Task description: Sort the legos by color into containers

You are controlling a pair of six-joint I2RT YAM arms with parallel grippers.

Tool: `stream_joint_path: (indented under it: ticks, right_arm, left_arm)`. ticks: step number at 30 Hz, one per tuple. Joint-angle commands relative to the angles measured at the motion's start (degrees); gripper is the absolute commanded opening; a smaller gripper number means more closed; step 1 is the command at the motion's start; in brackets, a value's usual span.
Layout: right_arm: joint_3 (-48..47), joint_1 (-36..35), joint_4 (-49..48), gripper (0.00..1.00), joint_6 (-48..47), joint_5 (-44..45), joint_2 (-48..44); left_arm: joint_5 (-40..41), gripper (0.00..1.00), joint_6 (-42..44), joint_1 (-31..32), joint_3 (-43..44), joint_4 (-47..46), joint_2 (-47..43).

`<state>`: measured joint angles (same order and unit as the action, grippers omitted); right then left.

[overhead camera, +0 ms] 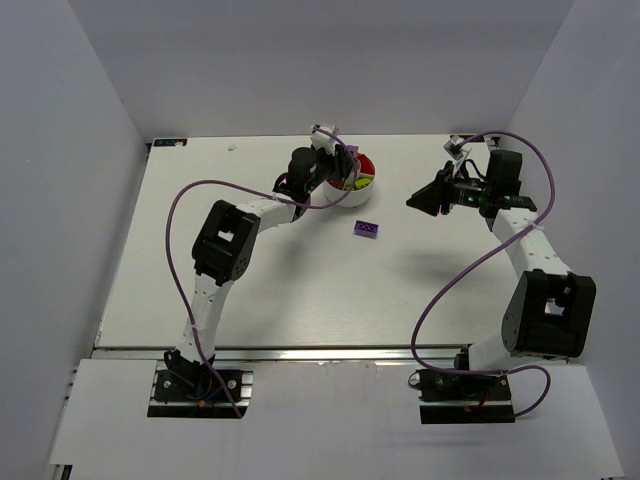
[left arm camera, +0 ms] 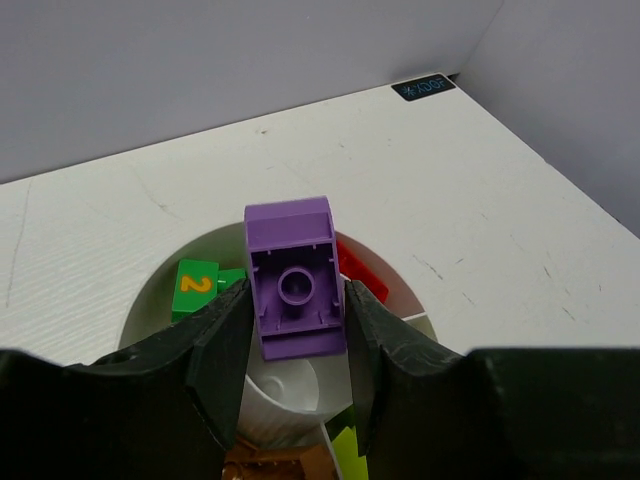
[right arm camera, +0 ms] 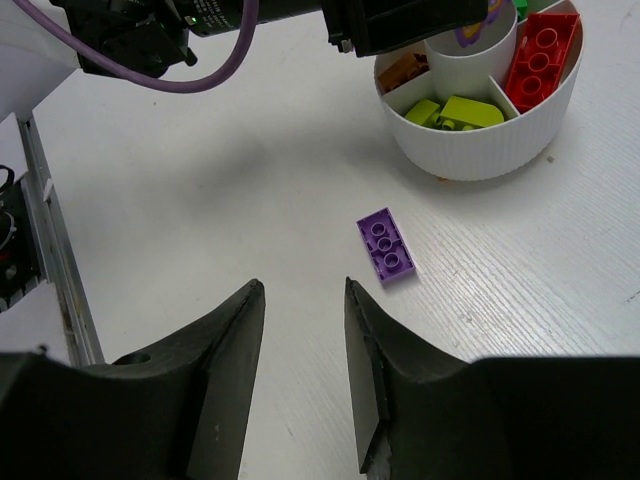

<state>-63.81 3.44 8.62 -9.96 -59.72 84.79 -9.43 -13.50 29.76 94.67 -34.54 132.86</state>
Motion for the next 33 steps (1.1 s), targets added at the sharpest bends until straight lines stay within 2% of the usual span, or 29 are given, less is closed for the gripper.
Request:
stream_joint_path:
  ticks: [1,8,13,16,18,19,20,21,22,23,25,27,29,30,31,33]
  right_arm:
    - [-0.26,0.42,-0.54,0.44,-1.38,-0.57,-1.65]
    - [-0.87,0.42,-0.19,0.46,-1.64,-0.83,-1.47]
    - [-1.49,0.42,1.66,0.48,-3.83,-0.75,-1.3]
    - [-2.63,0.07,4.99,0.57,-7.26,-1.36,-0.86]
    - [-4.29,-0.89,11.11,0.79,-15.59,-1.71,-0.51]
    - [-4.74,-1.42,13.5,0.89,-19.54,-2.06,0.1]
    - [-4.83,-1.94,15.27,0.89,-26.8,-1.71,0.28]
    - [-4.66,-2.91,16.33,0.89,-29.83,-1.28,0.37]
    - [-4.31,-3.35,18.17,0.89,-32.99,-0.75,0.72]
    - [-4.3,-5.88,19.05,0.89,-38.68,1.52,1.33]
    - [-6.83,-8.79,23.34,0.89,-43.02,6.35,2.91]
    - [-9.21,-14.41,23.64,0.87,-40.42,17.32,6.32]
    - [-13.69,-19.67,22.5,0.73,-35.95,27.31,8.97]
    - [-15.62,-21.18,22.4,0.69,-31.66,30.25,11.94]
    - [-20.25,-22.5,24.67,0.64,-30.75,34.72,13.54]
    - [-24.93,-26.11,27.13,0.63,-29.08,38.87,18.72]
  left_arm:
    - [1.17,0.51,1.19,0.3,2.09,2.02,-1.37]
    - [2.22,0.61,1.46,0.3,0.6,2.64,-2.95]
    - [2.49,0.61,1.02,0.39,0.95,1.59,-4.36]
    - [3.01,0.61,0.49,0.39,1.04,0.97,-6.29]
    - [4.15,0.59,-0.12,0.39,0.69,1.58,-9.09]
    - [5.72,0.57,-0.47,0.39,0.34,2.54,-10.41]
    - [6.17,0.53,-0.48,0.39,-0.36,2.99,-11.82]
    - [6.7,0.37,-0.56,0.21,-1.24,3.6,-15.23]
    - [7.75,0.28,-1.44,0.13,-3.86,5.09,-17.17]
    - [8.37,0.14,-2.14,-0.31,-5.54,6.49,-21.72]
    - [12.3,0.07,-4.95,-0.84,-12.19,7.73,-26.66]
    - [13.73,0.06,-9.41,-2.16,-17.22,9.83,-34.63]
    - [13.04,0.11,-12.5,-3.73,-25.04,12.21,-40.28]
    - [12.95,0.2,-15.39,-4.26,-27.33,16.31,-43.01]
    - [13.03,0.44,-16.29,-4.62,-31.61,18.61,-48.51]
    - [12.16,0.54,-17.35,-5.23,-36.12,23.98,-54.17]
